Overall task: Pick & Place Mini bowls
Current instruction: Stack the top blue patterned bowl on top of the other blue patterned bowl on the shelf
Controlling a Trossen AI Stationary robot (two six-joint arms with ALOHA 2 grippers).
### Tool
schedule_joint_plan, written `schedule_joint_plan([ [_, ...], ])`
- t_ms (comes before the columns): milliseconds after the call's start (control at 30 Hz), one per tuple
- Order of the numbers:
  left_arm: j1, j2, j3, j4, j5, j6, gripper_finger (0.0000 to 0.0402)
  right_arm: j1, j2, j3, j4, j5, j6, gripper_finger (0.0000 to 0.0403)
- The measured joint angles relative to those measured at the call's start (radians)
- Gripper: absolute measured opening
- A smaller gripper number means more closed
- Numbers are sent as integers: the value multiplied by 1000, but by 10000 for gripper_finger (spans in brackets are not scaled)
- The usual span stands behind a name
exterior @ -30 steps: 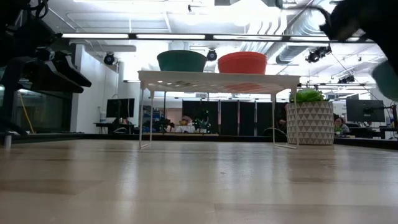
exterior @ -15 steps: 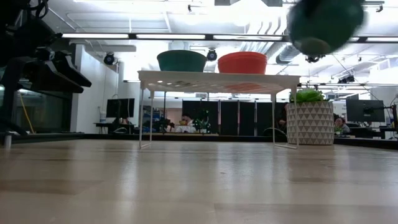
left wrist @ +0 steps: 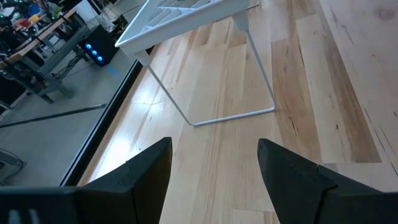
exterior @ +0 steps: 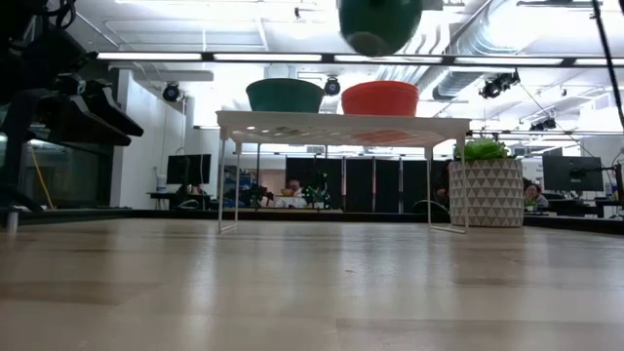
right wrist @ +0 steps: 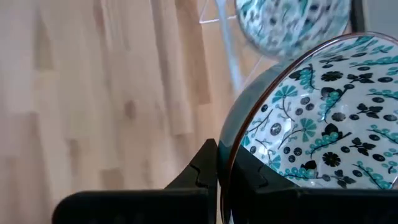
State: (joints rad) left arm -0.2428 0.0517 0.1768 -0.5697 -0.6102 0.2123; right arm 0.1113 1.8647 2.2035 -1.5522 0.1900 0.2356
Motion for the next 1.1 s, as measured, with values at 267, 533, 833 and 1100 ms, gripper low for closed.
schedule_joint_plan([
  [267,0,0,0,0,0,0,232,-63,113,143,10,72,-387,3],
  [533,0,0,0,0,0,0,232,-93,118,105,150,92,-634,3],
  [833,0,0,0,0,0,0,232,-113,178,105,196,89,-848,3],
  [1100,0,0,0,0,0,0,232,-115,231,105,241,48,-963,3],
])
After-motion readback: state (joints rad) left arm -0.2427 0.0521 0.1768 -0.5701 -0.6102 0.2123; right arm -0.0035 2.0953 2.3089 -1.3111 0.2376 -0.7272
